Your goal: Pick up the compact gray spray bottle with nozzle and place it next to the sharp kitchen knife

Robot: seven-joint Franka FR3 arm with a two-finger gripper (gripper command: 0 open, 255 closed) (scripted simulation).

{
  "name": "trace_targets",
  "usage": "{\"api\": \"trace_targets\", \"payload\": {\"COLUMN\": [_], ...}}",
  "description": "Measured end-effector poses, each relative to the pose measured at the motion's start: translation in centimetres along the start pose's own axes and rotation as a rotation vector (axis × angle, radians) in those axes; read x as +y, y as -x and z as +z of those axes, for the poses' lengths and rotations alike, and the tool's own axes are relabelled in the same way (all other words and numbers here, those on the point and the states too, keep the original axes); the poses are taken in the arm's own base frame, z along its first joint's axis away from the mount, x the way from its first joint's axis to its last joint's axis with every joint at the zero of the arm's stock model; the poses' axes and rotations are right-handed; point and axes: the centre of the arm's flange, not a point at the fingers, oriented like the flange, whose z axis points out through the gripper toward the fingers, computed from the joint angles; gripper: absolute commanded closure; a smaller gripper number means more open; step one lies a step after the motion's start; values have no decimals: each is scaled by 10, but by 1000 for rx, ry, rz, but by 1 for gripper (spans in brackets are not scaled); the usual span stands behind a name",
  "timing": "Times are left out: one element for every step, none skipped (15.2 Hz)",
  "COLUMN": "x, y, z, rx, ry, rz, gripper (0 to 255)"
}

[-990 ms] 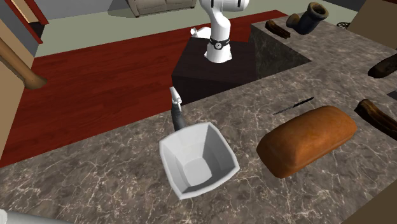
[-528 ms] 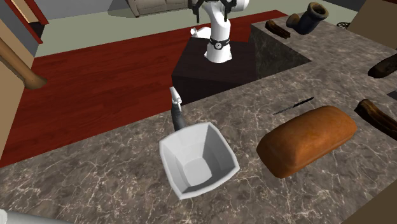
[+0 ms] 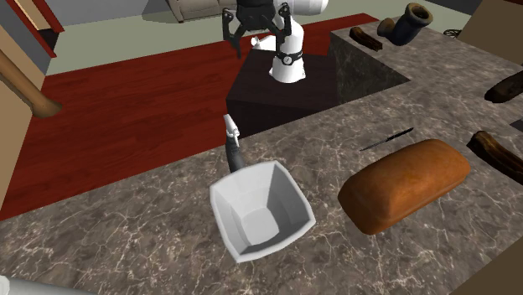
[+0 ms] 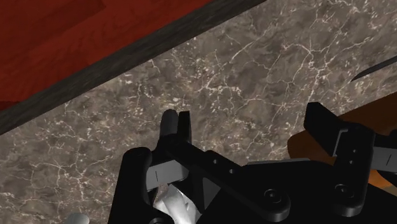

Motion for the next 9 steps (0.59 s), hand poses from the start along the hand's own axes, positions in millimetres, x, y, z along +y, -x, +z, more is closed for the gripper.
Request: {"api": "trace_targets", "payload": {"x": [10,18,26,31,38,44,50,55,60], "y": [-13,-21,-33,-43,-54,-63,-74,-86,-97], "z": [2,6,8,11,16,19,19,21,24], "rx": [1,2,3,5,7,7,8,10,11], "ry": [-1,-1,-2,-3,-3,-4,-5,-6,-6], "rz": [-12,-24,-36,-48,-60,-73,-85,-97,-109], "gripper": [0,0,0,0,0,0,0,0,0]}}
